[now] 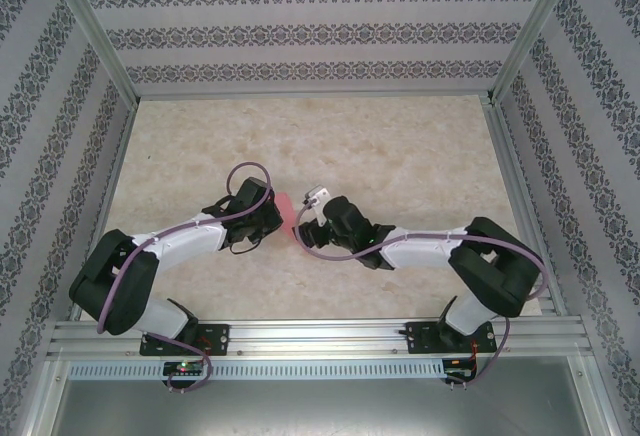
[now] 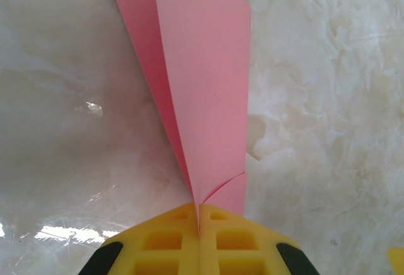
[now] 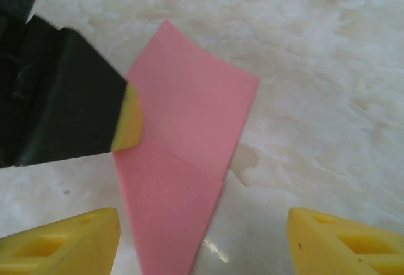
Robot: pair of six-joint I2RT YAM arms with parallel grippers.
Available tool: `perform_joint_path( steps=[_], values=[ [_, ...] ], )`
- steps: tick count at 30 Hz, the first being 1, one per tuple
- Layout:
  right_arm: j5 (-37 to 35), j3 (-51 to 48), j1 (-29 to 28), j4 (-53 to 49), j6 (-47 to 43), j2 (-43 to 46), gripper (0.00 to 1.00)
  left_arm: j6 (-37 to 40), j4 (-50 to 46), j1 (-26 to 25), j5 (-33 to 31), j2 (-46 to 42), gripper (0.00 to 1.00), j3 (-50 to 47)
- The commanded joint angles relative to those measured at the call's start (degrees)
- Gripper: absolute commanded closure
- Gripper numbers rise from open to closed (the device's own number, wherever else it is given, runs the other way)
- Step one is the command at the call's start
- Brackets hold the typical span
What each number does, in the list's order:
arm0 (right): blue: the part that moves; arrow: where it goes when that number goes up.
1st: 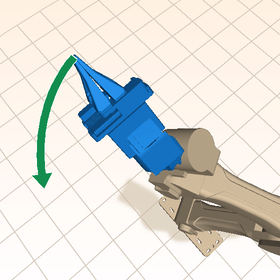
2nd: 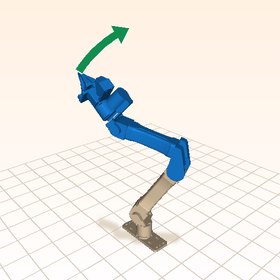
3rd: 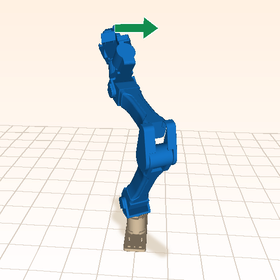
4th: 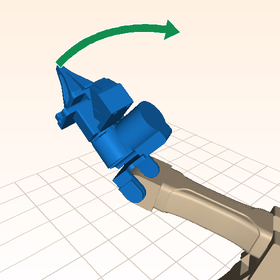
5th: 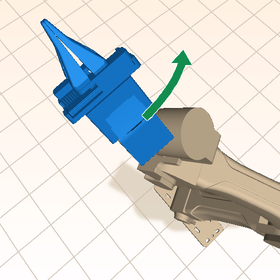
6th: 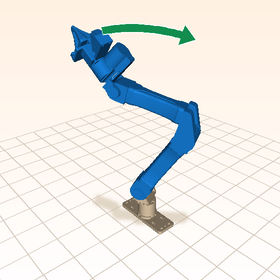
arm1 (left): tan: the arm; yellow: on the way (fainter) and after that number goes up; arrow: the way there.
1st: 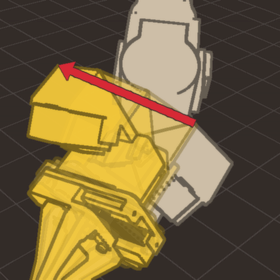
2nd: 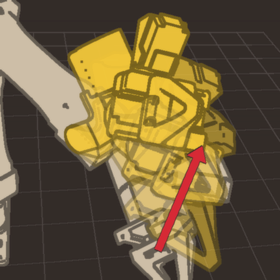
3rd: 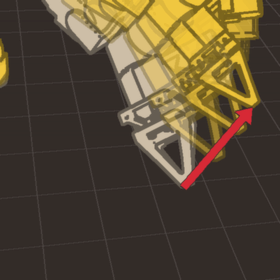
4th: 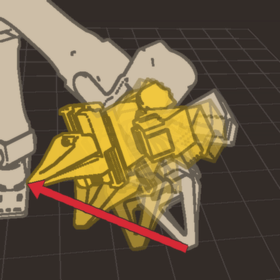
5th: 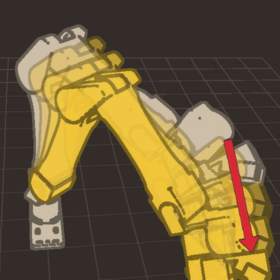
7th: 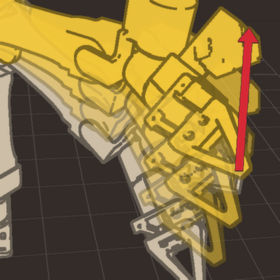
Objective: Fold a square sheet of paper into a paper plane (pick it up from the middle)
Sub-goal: Fold the wing for the fifth time at the center of the table.
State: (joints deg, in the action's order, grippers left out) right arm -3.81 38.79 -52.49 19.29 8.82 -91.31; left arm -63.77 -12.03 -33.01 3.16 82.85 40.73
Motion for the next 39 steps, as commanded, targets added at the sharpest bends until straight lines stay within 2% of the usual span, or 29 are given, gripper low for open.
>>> perform_joint_path(
  steps=[1,5,13,23,31,39],
  values=[
    [4.68,-0.94,-0.59,6.14,-6.81,-3.40,0.29,-1.26,0.44,0.84,1.31,0.31,0.97,1.68],
    [2.14,-2.98,-1.72,11.74,-12.73,-5.39,0.29,-1.40,0.12,1.33,2.82,0.64,0.96,2.05],
    [0.39,-0.59,-3.12,16.83,-17.34,-11.92,0.33,-2.15,-1.18,2.07,5.04,1.35,0.95,3.32],
    [-6.94,-0.01,-4.11,25.95,-20.63,-17.10,0.49,-2.46,-3.41,2.45,5.39,0.79,0.95,4.00],
    [-6.37,-0.20,-4.16,28.85,-20.51,-18.17,0.58,-2.44,-4.21,2.66,5.22,0.65,0.95,4.12],
    [-4.70,0.06,-4.29,30.02,-20.16,-18.75,0.60,-2.42,-4.56,2.68,5.28,0.97,0.95,4.41]
  ],
)
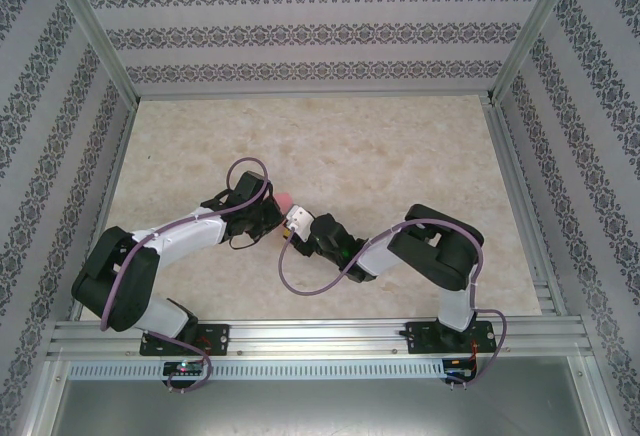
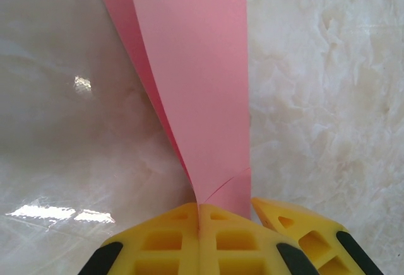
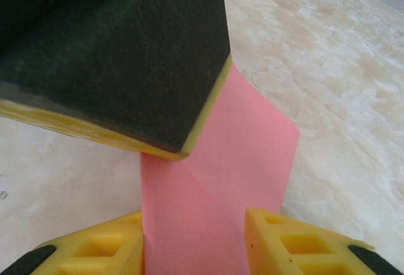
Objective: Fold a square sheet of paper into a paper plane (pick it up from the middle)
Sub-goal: Fold the wing for the fifth time at the center of the table.
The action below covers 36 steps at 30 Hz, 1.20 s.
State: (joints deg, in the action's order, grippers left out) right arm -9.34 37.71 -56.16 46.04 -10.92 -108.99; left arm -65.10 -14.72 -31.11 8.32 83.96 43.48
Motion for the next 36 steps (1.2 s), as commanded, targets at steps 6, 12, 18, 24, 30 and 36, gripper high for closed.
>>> perform_joint_path(
  steps=[6,12,18,24,30,36],
  values=[
    [2.19,1.40,-0.61,3.59,-0.13,-1.21,0.67,-1.12,-2.07,0.71,0.14,-0.17,0.95,1.83],
    [2.94,1.00,-0.45,3.22,0.55,-1.41,0.81,-0.58,-2.63,2.24,0.67,-1.50,0.88,1.88],
    [5.90,1.13,0.30,2.06,3.52,-1.47,0.88,2.35,-5.42,7.20,1.18,-5.81,0.63,2.60],
    [9.44,1.84,1.45,-0.04,9.92,-1.23,0.91,6.39,-7.77,11.88,1.27,-10.39,0.43,2.22],
    [13.13,2.79,2.41,-1.28,18.69,-1.21,0.92,9.47,-4.54,12.81,2.95,-14.11,0.27,-0.54],
    [15.85,4.18,3.40,-2.92,25.72,-2.16,0.94,10.87,1.17,12.80,7.56,-14.81,0.26,-4.60]
  ],
)
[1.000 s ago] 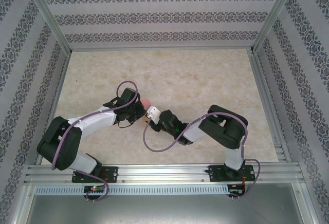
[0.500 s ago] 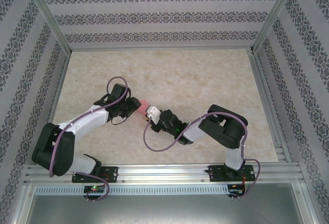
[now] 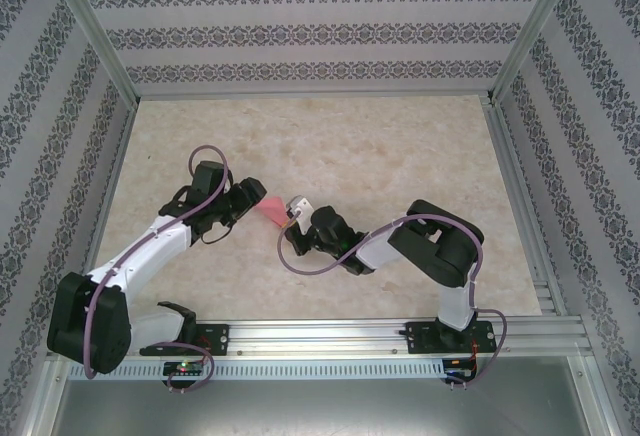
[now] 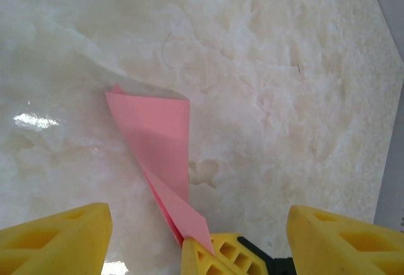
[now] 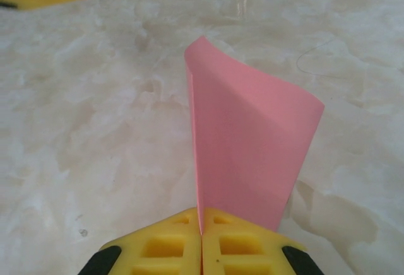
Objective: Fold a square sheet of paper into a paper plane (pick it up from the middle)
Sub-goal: Fold the wing for the fifth time at the center of the table.
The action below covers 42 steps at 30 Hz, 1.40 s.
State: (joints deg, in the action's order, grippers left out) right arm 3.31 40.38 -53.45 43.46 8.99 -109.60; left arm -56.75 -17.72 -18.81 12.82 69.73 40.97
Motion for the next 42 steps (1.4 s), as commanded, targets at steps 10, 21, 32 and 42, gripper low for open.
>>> perform_joint_path(
  steps=[10,21,32,42],
  values=[
    [6.93,4.60,1.99,-7.67,11.07,-2.88,0.92,2.02,12.39,0.36,8.12,-0.42,0.31,-9.07],
    [11.45,5.66,3.29,-9.74,14.33,-3.55,0.78,0.09,18.78,-0.23,11.73,3.65,0.53,-11.26],
    [14.40,5.49,5.29,-8.57,19.56,-4.64,0.82,0.45,19.99,-1.05,11.72,5.37,0.60,-10.88],
    [17.58,5.13,7.20,-5.93,28.77,-6.63,0.89,0.71,22.05,-1.75,11.68,7.46,0.66,-11.07]
  ],
)
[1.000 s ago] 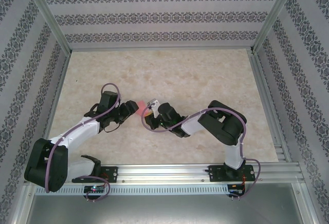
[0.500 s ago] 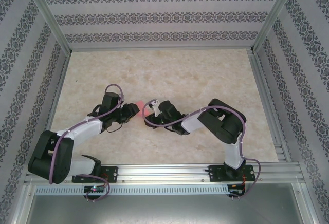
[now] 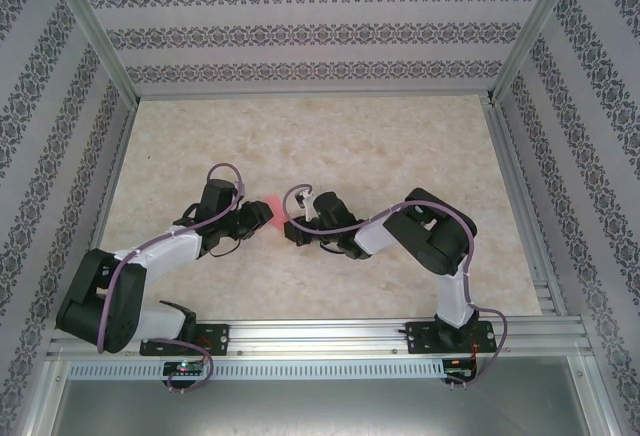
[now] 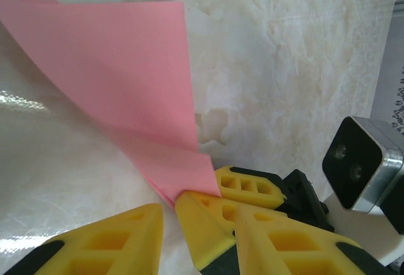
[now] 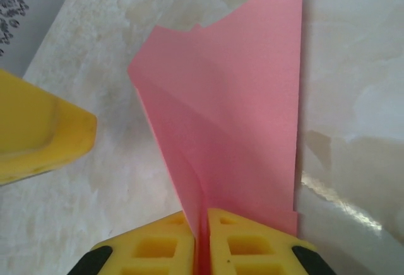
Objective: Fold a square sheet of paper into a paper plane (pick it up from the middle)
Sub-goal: Fold the wing for the fifth time at the center of the table.
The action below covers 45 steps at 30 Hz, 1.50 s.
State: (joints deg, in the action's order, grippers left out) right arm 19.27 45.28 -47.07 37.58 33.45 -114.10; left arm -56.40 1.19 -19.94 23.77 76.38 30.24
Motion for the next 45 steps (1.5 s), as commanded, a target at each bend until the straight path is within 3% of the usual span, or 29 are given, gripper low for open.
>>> perform_joint_path(
  steps=[1,19,33,45],
  values=[
    [1.80,0.21,1.00,-0.10,5.02,-2.17,0.90,0.45,3.51,-0.69,0.73,1.26,0.67,-0.23],
    [4.33,-0.11,2.24,-3.20,7.23,-1.96,0.87,1.56,11.29,-1.55,3.31,11.22,0.78,3.34],
    [7.76,1.06,3.12,-4.88,6.89,-2.09,0.81,4.99,6.38,-1.51,0.44,13.56,0.83,6.04],
    [8.87,2.78,3.21,-9.76,6.28,-2.61,0.88,4.80,5.11,-1.51,0.46,15.03,0.84,6.60]
  ],
)
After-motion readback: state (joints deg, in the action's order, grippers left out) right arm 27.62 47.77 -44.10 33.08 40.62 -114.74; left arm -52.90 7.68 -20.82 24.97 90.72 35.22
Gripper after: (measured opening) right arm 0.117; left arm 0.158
